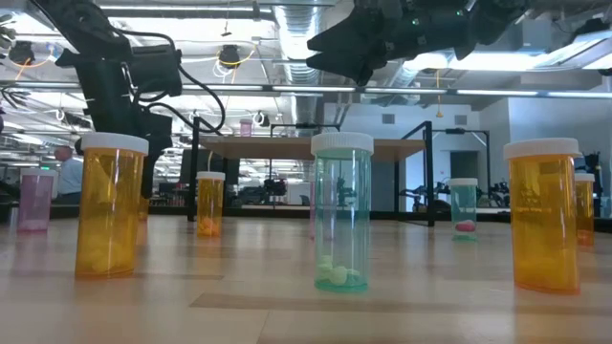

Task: Pick and place medicine bottles onto shelf by color
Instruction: Put the large orange pill bottle on the shelf

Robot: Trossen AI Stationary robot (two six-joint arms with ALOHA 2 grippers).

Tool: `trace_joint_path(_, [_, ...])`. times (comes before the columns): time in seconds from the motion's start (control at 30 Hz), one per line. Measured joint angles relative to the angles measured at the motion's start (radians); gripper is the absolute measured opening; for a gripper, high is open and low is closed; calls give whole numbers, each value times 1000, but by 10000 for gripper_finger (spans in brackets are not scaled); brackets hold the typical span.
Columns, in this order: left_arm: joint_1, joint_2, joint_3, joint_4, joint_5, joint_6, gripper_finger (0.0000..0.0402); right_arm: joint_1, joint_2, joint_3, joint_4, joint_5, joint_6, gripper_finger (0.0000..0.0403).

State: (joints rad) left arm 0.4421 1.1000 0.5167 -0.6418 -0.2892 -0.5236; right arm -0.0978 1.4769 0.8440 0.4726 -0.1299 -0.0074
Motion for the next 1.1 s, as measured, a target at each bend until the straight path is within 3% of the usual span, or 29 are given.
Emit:
trace_joint_path(0.33, [1, -5, 1, 1, 19, 1, 175, 0, 0, 0, 0, 0, 0, 249])
trace_joint_path(0.67, [0, -101, 43, -92, 20, 5, 194, 0, 0, 0, -1, 0, 0, 249])
trace_joint_path(1.1, [0, -230, 343, -355, 12, 70, 187, -3, 0, 0, -1, 0, 0, 249])
